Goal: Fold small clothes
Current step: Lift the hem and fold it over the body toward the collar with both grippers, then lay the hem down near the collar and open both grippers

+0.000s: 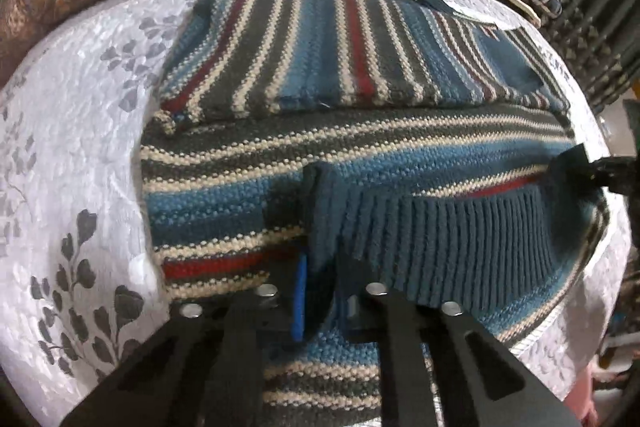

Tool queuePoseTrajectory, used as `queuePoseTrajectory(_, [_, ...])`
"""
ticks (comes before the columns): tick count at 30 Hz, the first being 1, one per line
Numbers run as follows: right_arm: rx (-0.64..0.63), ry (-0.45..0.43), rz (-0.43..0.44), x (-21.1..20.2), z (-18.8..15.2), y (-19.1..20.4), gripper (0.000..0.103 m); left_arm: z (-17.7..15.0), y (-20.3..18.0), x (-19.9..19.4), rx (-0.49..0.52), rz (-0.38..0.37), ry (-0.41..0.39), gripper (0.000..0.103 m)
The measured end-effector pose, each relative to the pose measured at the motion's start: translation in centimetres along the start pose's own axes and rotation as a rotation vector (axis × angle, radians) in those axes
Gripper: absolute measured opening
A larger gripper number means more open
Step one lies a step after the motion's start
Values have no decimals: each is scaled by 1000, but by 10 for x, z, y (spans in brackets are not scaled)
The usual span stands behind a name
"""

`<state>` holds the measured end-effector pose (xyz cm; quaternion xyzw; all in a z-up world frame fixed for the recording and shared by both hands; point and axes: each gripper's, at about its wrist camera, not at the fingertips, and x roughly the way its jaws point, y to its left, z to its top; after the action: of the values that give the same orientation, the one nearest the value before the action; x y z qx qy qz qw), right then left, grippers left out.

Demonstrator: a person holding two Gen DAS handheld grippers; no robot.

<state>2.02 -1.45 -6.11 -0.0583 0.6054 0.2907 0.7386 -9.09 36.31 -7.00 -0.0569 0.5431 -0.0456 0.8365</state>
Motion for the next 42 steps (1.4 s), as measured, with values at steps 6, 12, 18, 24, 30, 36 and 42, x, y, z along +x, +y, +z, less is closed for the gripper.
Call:
queuePoseTrajectory(6, [3, -99, 70, -56, -19, 7, 8, -10, -12, -54, -1, -14, -137, 9])
queuePoseTrajectory(12, [25, -204, 94, -110, -6, 2, 8, 10, -8, -103, -57, -15, -302, 8])
queuePoseTrajectory(18, [13, -256, 29, -135, 44, 6, 8, 61, -5, -113, -94, 5, -363, 8])
queuePoseTrajectory(24, [57, -305, -15, -138, 111, -1, 8, 124, 4, -103, -135, 48, -415, 8])
queuePoseTrajectory(30, [132, -322, -55, -110, 173, -26, 8, 177, 13, -65, -146, 109, -435, 8])
queuePoseTrajectory(36, [203, -267, -81, -48, 210, -55, 8, 202, 20, 10, -131, 164, -338, 8])
queuePoseTrajectory(42, [251, -195, -121, 7, 219, -75, 8, 210, 34, 64, -150, 168, -242, 9])
